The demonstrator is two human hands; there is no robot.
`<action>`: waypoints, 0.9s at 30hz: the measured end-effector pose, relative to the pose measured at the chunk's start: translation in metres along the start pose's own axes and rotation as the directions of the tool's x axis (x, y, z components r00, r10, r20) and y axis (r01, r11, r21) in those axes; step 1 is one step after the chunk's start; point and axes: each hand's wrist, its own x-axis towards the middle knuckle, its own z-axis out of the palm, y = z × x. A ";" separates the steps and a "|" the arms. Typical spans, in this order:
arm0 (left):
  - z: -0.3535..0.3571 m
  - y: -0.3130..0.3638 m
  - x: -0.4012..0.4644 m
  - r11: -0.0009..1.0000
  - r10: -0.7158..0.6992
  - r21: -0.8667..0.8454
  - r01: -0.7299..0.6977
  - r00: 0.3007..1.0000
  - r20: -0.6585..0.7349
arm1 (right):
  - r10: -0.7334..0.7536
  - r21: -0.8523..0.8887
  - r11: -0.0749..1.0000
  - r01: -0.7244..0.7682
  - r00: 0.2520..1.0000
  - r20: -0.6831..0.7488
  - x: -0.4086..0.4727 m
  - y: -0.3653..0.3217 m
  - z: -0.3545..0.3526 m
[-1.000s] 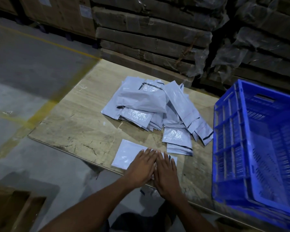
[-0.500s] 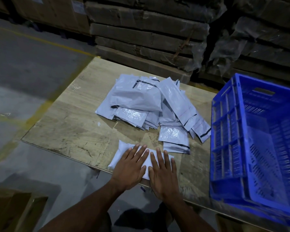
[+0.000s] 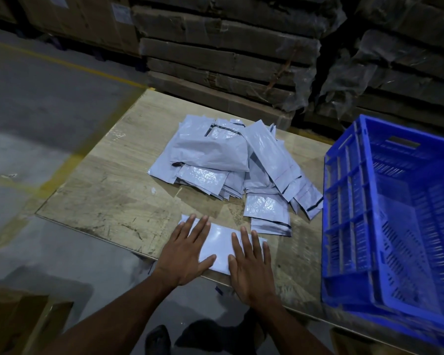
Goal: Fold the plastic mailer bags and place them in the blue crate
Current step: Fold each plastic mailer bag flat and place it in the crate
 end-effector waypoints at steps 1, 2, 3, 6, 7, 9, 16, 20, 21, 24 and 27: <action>-0.001 -0.005 -0.001 1.000 -0.006 0.009 0.006 1.000 0.006 | 0.000 -0.002 1.000 0.000 1.000 0.008 0.000 0.000 0.000; -0.002 -0.010 -0.003 1.000 -0.014 0.019 0.014 1.000 0.013 | -0.001 -0.002 1.000 0.001 1.000 0.013 0.000 0.000 -0.001; -0.003 -0.015 -0.005 0.999 -0.019 0.031 0.018 1.000 0.018 | -0.004 -0.001 1.000 0.004 1.000 0.016 0.000 0.000 -0.002; -0.004 -0.022 -0.007 0.998 -0.024 0.057 0.023 1.000 0.017 | -0.014 -0.008 1.000 0.014 0.999 0.038 0.001 0.001 -0.002; -0.004 -0.021 -0.008 0.998 -0.028 0.062 0.027 1.000 0.015 | -0.016 -0.014 1.000 0.017 0.999 0.046 0.001 0.001 -0.001; -0.003 -0.019 -0.007 0.997 -0.031 0.069 0.030 0.999 0.009 | -0.001 -0.034 0.999 0.003 0.999 0.053 0.003 0.001 -0.001; -0.004 -0.017 -0.007 0.998 -0.040 0.054 0.040 0.999 0.008 | -0.201 0.051 0.979 0.198 0.978 0.060 0.022 -0.053 -0.014; -0.004 -0.019 -0.007 0.998 -0.036 0.051 0.035 0.999 0.015 | -0.141 0.064 0.989 0.135 0.985 0.102 0.021 -0.041 -0.003; -0.003 -0.019 -0.007 0.997 -0.036 0.062 0.035 0.999 0.020 | -0.141 0.060 0.989 0.135 0.984 0.111 0.017 -0.031 -0.003; -0.002 -0.019 -0.007 0.995 -0.045 0.090 0.042 0.998 0.034 | -0.101 0.045 0.994 0.096 0.988 0.113 0.005 -0.009 -0.008; -0.004 -0.020 -0.007 0.996 -0.034 0.084 0.030 0.999 0.036 | -0.049 0.051 0.998 0.043 0.991 0.125 -0.006 0.002 -0.010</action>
